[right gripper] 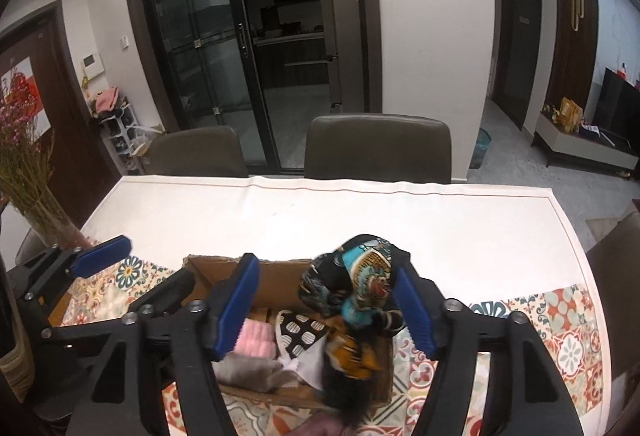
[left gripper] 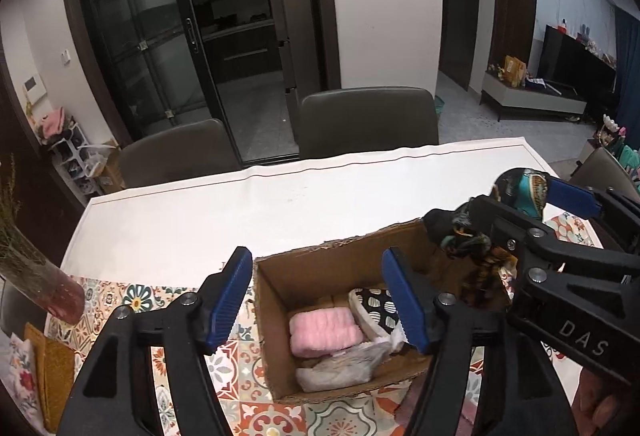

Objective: Organize soft objects
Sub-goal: 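Lower the pouch into the box and open the left tool while the right tool releases the scarf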

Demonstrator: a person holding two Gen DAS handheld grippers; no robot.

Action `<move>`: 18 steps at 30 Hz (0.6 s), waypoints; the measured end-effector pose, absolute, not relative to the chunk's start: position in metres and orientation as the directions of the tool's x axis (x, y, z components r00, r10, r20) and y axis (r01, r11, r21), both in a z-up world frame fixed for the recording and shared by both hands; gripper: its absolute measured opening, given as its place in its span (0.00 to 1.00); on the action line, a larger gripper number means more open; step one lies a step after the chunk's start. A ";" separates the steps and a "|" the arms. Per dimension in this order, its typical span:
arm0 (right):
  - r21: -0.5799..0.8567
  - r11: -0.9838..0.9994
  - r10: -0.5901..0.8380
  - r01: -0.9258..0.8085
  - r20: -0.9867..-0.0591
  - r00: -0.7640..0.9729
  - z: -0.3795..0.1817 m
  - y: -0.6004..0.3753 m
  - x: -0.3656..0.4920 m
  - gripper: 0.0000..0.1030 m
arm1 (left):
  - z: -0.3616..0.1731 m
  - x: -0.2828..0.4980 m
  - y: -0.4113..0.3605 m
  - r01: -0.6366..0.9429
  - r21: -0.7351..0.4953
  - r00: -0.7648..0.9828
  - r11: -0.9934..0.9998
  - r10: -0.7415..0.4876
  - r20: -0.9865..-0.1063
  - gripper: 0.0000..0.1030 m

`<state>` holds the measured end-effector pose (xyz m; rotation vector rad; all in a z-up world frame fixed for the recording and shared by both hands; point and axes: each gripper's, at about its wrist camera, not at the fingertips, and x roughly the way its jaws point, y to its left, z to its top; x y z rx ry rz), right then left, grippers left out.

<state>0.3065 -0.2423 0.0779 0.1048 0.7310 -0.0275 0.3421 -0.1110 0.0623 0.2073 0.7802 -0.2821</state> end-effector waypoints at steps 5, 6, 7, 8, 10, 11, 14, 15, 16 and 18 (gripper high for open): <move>0.088 0.995 0.021 0.054 -0.685 0.729 0.078 -0.242 0.309 0.71 | 0.064 0.340 -0.106 0.301 0.098 0.685 0.949 -0.143 -0.714 0.69; 0.098 0.994 0.033 0.048 -0.690 0.723 0.078 -0.242 0.310 0.71 | 0.064 0.339 -0.105 0.298 0.097 0.685 0.950 -0.142 -0.714 0.69; 0.111 0.993 0.046 0.044 -0.696 0.716 0.077 -0.242 0.311 0.71 | 0.064 0.339 -0.105 0.294 0.098 0.685 0.951 -0.138 -0.715 0.69; 0.135 0.990 0.069 0.038 -0.704 0.706 0.076 -0.244 0.312 0.71 | 0.064 0.339 -0.104 0.289 0.102 0.686 0.952 -0.132 -0.716 0.69; 0.197 0.980 0.127 0.026 -0.723 0.679 0.072 -0.248 0.315 0.71 | 0.064 0.338 -0.101 0.277 0.102 0.683 0.955 -0.121 -0.720 0.69; 0.227 0.974 0.154 0.024 -0.732 0.664 0.070 -0.250 0.317 0.71 | 0.065 0.338 -0.101 0.275 0.100 0.682 0.956 -0.121 -0.721 0.69; 0.233 0.972 0.153 0.034 -0.736 0.660 0.068 -0.249 0.316 0.71 | 0.066 0.335 -0.097 0.268 0.099 0.685 0.958 -0.117 -0.719 0.69; 0.223 0.974 0.143 0.036 -0.734 0.664 0.068 -0.248 0.315 0.71 | 0.067 0.334 -0.096 0.267 0.099 0.687 0.959 -0.117 -0.718 0.69; 0.214 0.976 0.134 0.039 -0.733 0.667 0.069 -0.247 0.314 0.71 | 0.067 0.333 -0.095 0.263 0.101 0.688 0.960 -0.113 -0.717 0.69; 0.207 0.978 0.128 0.039 -0.732 0.669 0.070 -0.244 0.312 0.71 | 0.066 0.332 -0.092 0.259 0.100 0.686 0.961 -0.110 -0.719 0.69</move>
